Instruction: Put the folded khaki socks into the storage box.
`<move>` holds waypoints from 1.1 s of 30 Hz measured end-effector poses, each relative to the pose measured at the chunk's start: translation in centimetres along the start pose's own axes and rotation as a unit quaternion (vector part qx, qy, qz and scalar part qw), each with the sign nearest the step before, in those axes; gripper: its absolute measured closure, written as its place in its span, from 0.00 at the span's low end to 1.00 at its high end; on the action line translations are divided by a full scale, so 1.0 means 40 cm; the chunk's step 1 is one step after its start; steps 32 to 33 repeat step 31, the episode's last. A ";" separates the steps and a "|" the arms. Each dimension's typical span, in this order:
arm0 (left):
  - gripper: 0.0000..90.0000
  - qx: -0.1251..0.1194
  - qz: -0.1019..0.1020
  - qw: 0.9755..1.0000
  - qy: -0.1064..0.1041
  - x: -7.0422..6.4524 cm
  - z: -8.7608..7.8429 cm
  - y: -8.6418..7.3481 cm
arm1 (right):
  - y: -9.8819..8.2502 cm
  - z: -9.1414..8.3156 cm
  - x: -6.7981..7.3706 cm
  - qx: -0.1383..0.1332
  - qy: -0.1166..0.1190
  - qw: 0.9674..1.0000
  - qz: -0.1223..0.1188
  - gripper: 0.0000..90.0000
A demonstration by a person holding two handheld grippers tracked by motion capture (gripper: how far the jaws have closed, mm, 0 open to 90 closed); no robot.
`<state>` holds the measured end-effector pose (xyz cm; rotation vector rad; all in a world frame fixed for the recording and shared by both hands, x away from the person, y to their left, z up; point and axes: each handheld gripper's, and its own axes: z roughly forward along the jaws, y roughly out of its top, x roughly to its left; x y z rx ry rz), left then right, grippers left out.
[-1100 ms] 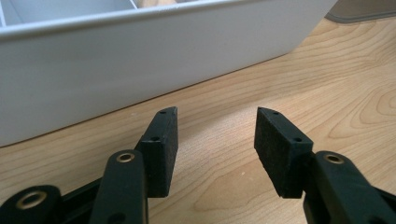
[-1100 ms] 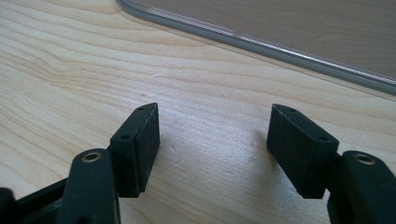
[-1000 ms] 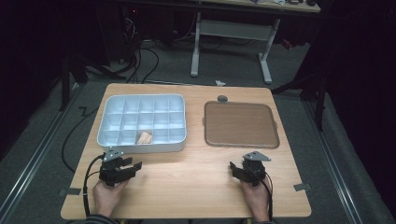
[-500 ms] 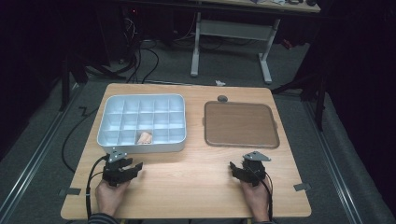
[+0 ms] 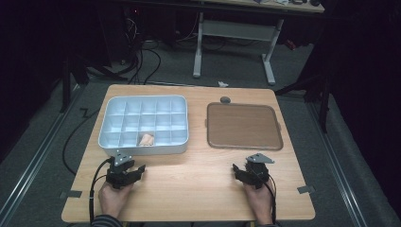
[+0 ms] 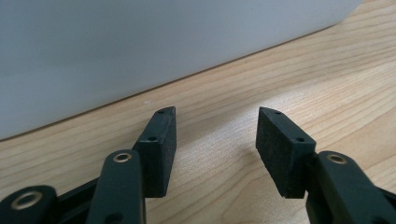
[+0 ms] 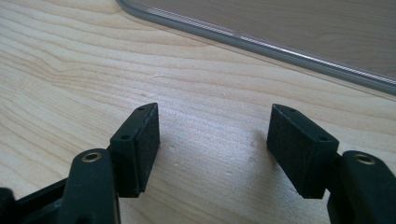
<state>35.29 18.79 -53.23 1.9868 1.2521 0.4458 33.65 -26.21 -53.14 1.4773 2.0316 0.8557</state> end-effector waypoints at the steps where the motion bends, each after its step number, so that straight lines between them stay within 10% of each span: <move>1: 0.53 -0.001 0.000 1.000 0.000 0.000 0.000 0.000 | 0.000 0.000 0.000 0.000 0.000 1.000 0.001 0.39; 33: 0.40 -0.010 0.020 1.000 0.019 -0.015 0.010 -0.008 | 0.000 0.000 0.000 0.000 0.001 1.000 -0.001 0.39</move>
